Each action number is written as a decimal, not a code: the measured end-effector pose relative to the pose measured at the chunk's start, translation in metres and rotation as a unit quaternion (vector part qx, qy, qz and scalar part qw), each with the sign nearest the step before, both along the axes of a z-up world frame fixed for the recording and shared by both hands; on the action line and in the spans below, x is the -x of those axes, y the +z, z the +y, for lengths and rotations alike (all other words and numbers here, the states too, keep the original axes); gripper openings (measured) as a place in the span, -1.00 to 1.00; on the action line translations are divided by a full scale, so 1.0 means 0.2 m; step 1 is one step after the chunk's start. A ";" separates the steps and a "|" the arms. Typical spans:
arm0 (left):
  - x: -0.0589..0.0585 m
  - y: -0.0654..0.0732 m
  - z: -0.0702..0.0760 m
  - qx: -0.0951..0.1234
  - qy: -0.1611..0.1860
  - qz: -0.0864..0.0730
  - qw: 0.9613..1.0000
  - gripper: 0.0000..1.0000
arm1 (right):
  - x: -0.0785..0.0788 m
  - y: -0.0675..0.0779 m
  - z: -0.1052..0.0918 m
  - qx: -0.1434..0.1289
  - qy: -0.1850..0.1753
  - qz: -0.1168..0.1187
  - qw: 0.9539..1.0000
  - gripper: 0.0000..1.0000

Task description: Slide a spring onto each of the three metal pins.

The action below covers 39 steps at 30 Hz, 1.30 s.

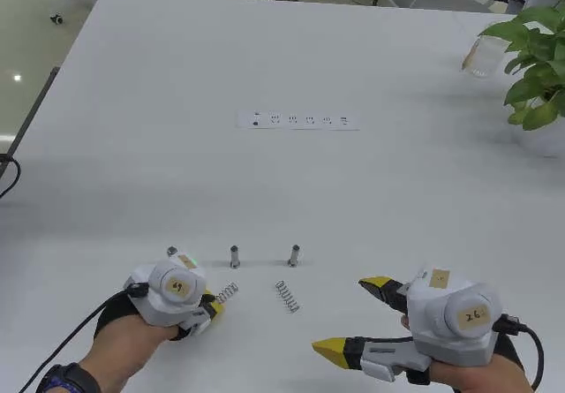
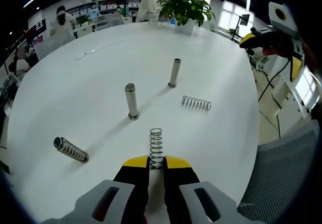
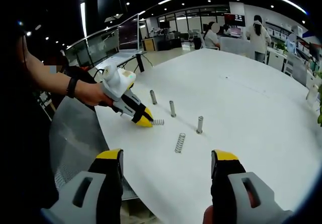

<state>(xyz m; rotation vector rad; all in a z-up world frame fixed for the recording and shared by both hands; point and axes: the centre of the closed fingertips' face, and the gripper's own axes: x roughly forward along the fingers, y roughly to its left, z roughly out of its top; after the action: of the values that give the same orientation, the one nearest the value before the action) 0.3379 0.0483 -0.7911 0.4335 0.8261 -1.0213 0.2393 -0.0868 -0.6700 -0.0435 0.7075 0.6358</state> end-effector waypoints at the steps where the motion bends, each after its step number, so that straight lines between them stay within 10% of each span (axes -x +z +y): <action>1: 0.00 0.00 0.01 -0.001 0.003 -0.002 1.000 -0.95 | 0.00 0.00 0.00 0.000 0.001 0.000 1.000 0.39; 39: 0.07 0.27 0.30 0.026 0.015 -0.037 0.999 -0.95 | -0.01 -0.01 0.10 -0.018 0.028 0.001 0.999 0.31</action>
<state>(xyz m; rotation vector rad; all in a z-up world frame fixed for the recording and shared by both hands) 0.3243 0.1082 -0.7375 0.4113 0.7365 -0.9917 0.2420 -0.0663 -0.6723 -0.0297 0.6980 0.7030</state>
